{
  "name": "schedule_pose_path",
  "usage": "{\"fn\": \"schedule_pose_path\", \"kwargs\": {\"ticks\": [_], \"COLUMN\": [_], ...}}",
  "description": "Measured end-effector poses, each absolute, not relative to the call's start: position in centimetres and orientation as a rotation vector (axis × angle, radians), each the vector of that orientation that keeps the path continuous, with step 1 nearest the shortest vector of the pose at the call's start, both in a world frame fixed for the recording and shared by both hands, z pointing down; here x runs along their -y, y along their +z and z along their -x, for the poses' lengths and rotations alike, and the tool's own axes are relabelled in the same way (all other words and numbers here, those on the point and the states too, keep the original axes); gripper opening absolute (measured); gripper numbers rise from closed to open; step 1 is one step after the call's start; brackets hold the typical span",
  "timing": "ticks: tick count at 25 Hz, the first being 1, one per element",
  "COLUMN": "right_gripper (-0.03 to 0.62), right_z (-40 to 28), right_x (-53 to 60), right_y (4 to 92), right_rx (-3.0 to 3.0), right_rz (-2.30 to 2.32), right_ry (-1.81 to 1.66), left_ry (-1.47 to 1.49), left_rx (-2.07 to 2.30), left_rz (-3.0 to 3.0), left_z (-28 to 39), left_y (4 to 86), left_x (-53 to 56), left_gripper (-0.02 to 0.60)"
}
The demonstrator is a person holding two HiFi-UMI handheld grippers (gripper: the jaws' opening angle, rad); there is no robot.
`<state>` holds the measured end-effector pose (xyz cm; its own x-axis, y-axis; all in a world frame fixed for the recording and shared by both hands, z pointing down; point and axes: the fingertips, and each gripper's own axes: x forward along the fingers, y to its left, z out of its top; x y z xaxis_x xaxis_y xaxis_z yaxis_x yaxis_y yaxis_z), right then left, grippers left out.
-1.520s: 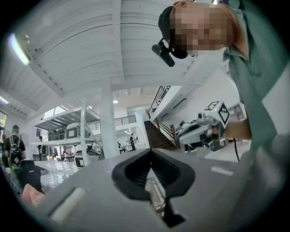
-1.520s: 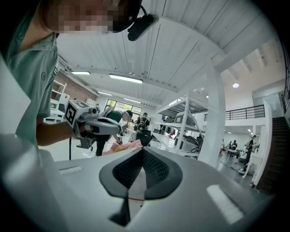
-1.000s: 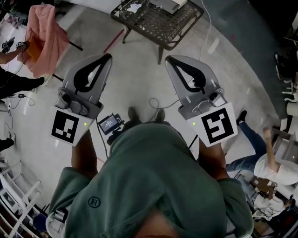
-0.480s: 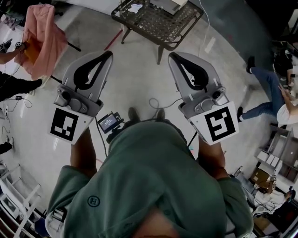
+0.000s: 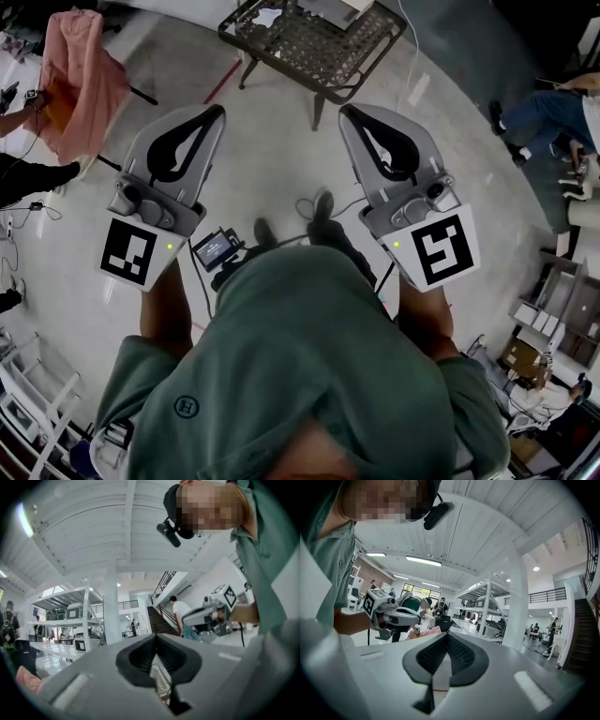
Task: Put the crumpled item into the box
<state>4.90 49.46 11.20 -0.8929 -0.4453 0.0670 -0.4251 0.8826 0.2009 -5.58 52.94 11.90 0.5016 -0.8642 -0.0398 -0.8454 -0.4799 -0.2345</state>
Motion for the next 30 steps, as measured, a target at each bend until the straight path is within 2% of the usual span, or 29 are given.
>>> {"fn": "schedule_pose_path", "kwargs": {"ticks": [21,30], "right_gripper": [0.007,0.008], "right_z": [-12.9,-16.2], "right_x": [-29.7,-26.9], "right_y": [12.7,11.8], "right_rx": [3.04,3.112], "right_rz": [-0.379,-0.324], "right_ry": [-0.219,-0.2], "left_ry": [-0.251,-0.295], "left_rx": [-1.716,-1.716], "left_rz": [2.38,2.342], "left_z": [-3.6,-8.4], "left_y": [12.7,11.5], "left_x": [-35.3,-32.7], "left_gripper": [0.003,0.003]}}
